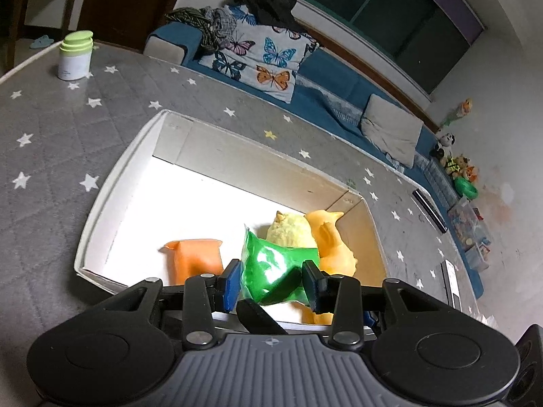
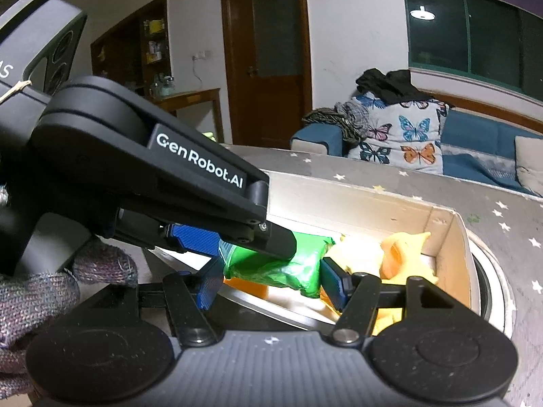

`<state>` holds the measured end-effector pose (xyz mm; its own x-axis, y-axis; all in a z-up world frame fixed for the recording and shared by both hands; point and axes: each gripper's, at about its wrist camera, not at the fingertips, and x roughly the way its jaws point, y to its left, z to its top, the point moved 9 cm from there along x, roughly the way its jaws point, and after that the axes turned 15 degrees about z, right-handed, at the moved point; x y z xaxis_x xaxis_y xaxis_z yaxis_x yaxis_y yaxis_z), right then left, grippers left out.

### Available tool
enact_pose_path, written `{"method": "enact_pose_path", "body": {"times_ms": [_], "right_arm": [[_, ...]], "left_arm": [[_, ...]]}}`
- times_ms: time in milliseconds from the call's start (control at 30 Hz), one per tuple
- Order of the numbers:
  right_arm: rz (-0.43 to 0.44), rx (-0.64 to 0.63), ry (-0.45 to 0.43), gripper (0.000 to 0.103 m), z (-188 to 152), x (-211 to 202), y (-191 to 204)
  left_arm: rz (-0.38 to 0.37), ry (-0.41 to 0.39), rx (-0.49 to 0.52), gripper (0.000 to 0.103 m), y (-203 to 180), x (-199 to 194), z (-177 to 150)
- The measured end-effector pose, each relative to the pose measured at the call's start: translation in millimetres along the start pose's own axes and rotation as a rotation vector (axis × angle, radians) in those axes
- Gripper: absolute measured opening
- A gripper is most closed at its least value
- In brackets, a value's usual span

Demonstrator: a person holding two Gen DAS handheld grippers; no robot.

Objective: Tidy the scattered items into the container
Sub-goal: 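Lower the green pack into the box and open the left tool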

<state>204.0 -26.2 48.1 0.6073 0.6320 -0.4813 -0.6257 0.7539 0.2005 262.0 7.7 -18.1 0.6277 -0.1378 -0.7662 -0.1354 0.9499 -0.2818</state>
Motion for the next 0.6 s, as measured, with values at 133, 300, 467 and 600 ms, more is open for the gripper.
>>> {"method": "enact_pose_path", "body": {"times_ms": [133, 300, 467, 600], "right_arm": [[0.005, 0.02, 0.004, 0.064, -4.5, 2.0, -1.3], [0.002, 0.022, 0.003, 0.066, -8.4, -0.6, 1.2], [-0.003, 0.025, 0.001, 0.066, -11.6, -3.5, 3.8], [-0.011, 0.028, -0.001, 0.067, -11.5, -4.6, 4.1]], "left_arm": [[-0.005, 0.004, 0.007, 0.041, -0.1, 3.4, -1.6], [0.008, -0.008, 0.03, 0.041, -1.3, 2.1, -1.9], [0.013, -0.018, 0.04, 0.041, -2.5, 0.0, -1.9], [0.018, -0.029, 0.044, 0.041, -1.8, -2.2, -1.4]]}}
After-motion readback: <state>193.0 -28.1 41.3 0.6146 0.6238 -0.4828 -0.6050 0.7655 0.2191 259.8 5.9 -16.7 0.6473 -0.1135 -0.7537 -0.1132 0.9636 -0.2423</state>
